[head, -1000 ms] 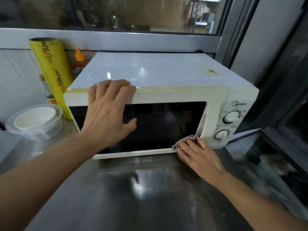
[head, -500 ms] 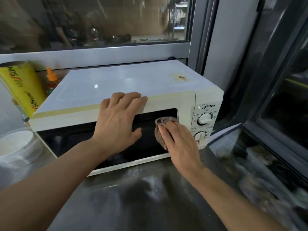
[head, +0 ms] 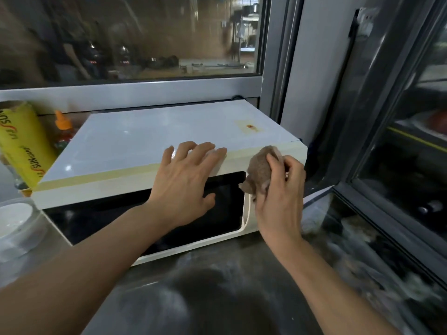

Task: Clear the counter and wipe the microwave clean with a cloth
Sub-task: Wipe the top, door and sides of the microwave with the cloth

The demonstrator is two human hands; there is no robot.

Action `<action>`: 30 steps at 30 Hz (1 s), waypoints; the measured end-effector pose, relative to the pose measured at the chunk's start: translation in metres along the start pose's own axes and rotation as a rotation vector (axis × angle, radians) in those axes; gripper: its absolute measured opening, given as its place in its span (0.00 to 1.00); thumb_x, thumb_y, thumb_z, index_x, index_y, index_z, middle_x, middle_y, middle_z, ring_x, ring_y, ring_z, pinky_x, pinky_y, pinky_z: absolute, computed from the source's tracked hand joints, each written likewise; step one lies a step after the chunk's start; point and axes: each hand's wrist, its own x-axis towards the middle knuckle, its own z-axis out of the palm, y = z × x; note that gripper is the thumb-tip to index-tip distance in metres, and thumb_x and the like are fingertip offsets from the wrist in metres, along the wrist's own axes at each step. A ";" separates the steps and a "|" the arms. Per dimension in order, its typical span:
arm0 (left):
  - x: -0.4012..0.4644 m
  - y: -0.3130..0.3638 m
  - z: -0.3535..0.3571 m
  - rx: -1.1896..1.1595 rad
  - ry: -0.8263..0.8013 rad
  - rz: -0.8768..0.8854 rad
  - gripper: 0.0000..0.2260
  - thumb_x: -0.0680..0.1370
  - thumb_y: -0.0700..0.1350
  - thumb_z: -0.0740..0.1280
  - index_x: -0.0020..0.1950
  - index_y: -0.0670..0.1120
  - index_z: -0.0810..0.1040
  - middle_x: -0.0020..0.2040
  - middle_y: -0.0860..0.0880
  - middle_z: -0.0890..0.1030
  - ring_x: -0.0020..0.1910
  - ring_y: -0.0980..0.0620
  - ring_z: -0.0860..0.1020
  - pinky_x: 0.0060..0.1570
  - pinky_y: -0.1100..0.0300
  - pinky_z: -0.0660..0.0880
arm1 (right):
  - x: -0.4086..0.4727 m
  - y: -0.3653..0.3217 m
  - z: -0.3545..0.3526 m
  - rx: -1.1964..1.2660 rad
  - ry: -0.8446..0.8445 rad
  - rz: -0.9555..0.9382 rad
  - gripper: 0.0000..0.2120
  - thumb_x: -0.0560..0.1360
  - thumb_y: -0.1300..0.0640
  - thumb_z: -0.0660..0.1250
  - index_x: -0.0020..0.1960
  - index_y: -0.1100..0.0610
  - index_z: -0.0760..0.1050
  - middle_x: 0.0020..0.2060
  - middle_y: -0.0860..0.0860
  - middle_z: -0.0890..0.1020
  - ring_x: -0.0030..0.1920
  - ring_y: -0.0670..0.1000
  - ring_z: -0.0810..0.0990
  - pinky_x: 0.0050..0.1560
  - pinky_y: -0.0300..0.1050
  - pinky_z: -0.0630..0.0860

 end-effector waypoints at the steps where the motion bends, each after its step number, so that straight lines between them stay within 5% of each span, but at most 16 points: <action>1: 0.001 0.001 0.003 0.008 -0.019 0.003 0.38 0.67 0.55 0.69 0.73 0.56 0.56 0.72 0.54 0.62 0.69 0.46 0.60 0.66 0.45 0.61 | 0.000 0.001 0.007 -0.016 -0.038 0.009 0.29 0.66 0.70 0.71 0.66 0.62 0.69 0.60 0.62 0.70 0.59 0.61 0.71 0.57 0.57 0.75; 10: 0.002 0.003 0.021 0.096 0.097 -0.008 0.39 0.63 0.56 0.71 0.71 0.54 0.62 0.69 0.51 0.67 0.65 0.42 0.65 0.56 0.45 0.65 | -0.052 0.021 0.060 -0.055 0.052 0.060 0.28 0.71 0.65 0.71 0.66 0.65 0.61 0.63 0.67 0.69 0.62 0.64 0.71 0.63 0.54 0.72; 16: 0.002 0.001 0.029 0.138 0.161 0.013 0.39 0.62 0.56 0.71 0.71 0.53 0.62 0.68 0.50 0.68 0.63 0.41 0.66 0.54 0.45 0.65 | -0.102 0.051 0.091 0.100 -0.136 0.300 0.36 0.74 0.60 0.68 0.74 0.64 0.52 0.66 0.64 0.65 0.66 0.62 0.69 0.59 0.56 0.75; 24: 0.003 0.000 0.034 0.146 0.187 0.010 0.39 0.62 0.57 0.69 0.71 0.52 0.62 0.66 0.49 0.69 0.59 0.42 0.66 0.52 0.46 0.65 | -0.100 0.049 0.079 0.131 -0.188 0.375 0.25 0.75 0.58 0.67 0.66 0.66 0.63 0.62 0.60 0.65 0.58 0.57 0.74 0.57 0.46 0.76; 30: 0.002 0.003 0.030 0.137 0.174 -0.002 0.38 0.62 0.56 0.70 0.70 0.52 0.63 0.66 0.49 0.70 0.58 0.42 0.67 0.51 0.46 0.65 | -0.053 0.023 0.035 0.220 0.045 0.215 0.19 0.70 0.67 0.72 0.58 0.66 0.69 0.57 0.60 0.72 0.58 0.57 0.76 0.54 0.48 0.77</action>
